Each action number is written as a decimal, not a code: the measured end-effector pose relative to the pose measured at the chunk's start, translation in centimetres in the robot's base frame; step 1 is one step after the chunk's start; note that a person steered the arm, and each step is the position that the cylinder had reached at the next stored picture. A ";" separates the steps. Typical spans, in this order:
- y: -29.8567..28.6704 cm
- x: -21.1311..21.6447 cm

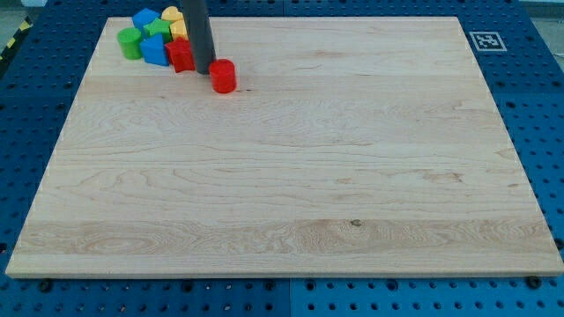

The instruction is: Push the red circle to the center

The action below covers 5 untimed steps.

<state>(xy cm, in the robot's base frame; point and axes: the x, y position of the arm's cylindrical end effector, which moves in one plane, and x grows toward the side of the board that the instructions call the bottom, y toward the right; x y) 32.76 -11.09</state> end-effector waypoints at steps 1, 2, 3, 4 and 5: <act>3.2 2.1; 6.8 4.4; 8.1 6.8; 8.1 3.1; 7.1 -3.0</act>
